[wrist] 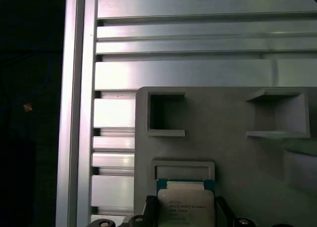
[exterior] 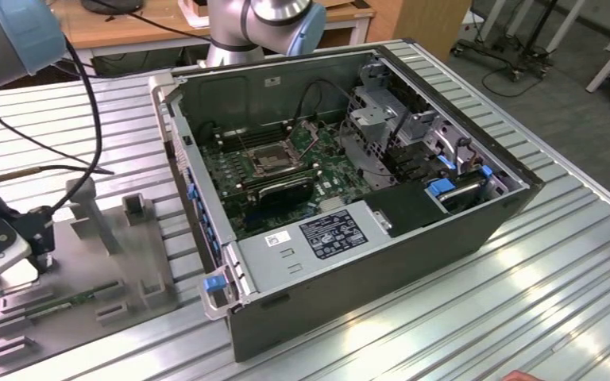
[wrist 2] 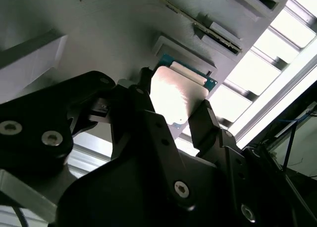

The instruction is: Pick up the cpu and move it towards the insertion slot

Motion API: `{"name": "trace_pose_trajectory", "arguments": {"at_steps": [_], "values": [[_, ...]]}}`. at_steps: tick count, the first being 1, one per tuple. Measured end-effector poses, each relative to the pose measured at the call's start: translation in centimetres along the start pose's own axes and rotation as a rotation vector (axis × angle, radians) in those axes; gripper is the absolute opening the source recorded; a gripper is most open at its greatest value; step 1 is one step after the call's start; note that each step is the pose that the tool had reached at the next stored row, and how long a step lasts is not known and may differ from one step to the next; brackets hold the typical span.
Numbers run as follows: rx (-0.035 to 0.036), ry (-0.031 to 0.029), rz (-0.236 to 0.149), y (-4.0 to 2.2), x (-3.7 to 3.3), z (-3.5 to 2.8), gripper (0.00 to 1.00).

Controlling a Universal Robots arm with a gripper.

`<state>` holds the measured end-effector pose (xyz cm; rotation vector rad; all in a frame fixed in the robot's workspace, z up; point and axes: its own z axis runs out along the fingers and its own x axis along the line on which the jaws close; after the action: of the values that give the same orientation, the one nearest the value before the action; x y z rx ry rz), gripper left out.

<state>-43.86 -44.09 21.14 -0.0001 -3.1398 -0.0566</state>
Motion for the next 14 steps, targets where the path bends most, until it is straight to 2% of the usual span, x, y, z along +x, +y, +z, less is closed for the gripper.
{"name": "trace_pose_trajectory", "arguments": {"at_steps": [14], "values": [[0.0000,-0.0009,0.000,0.12,0.00,-3.43,0.54]]}}
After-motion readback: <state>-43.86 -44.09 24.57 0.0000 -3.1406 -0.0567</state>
